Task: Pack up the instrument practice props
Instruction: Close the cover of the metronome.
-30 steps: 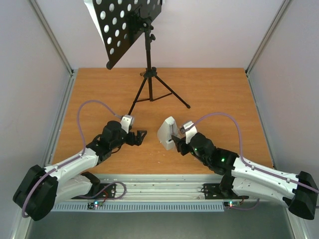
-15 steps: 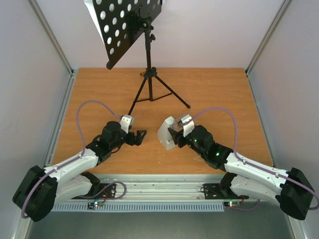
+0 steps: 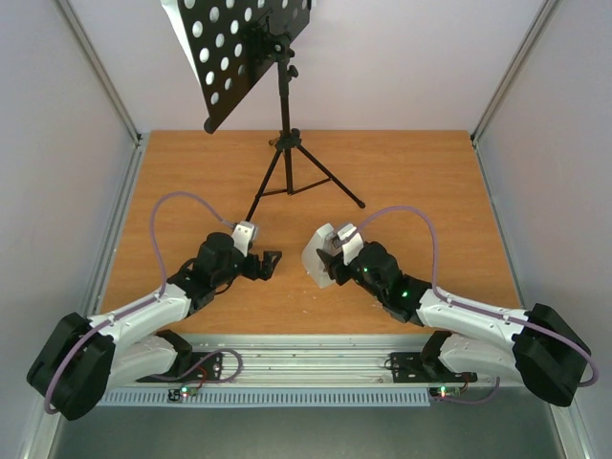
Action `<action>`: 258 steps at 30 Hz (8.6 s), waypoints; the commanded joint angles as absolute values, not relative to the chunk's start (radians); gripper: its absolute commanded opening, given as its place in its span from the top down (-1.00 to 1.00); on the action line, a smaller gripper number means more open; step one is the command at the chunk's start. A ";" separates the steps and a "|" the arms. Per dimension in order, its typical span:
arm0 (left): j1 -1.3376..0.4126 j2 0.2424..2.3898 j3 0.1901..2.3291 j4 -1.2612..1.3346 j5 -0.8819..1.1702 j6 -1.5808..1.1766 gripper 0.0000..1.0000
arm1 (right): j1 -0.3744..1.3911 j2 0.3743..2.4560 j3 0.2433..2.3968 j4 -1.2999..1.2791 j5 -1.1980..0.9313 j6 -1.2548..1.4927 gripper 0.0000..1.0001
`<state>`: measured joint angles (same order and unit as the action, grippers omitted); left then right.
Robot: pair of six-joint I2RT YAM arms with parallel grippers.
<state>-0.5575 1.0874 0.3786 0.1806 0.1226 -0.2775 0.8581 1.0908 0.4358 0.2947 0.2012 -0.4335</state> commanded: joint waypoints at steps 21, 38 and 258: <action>-0.554 1.109 0.379 0.253 0.118 -0.253 -0.99 | 0.831 1.114 0.406 0.419 0.130 -0.508 -0.13; -0.554 1.103 0.378 0.250 0.117 -0.248 -0.99 | 0.830 1.169 0.370 0.514 0.144 -0.538 -0.14; -0.925 1.536 1.204 -0.425 -0.051 -0.065 -0.24 | 0.830 0.245 0.365 -0.399 0.358 -0.238 -0.97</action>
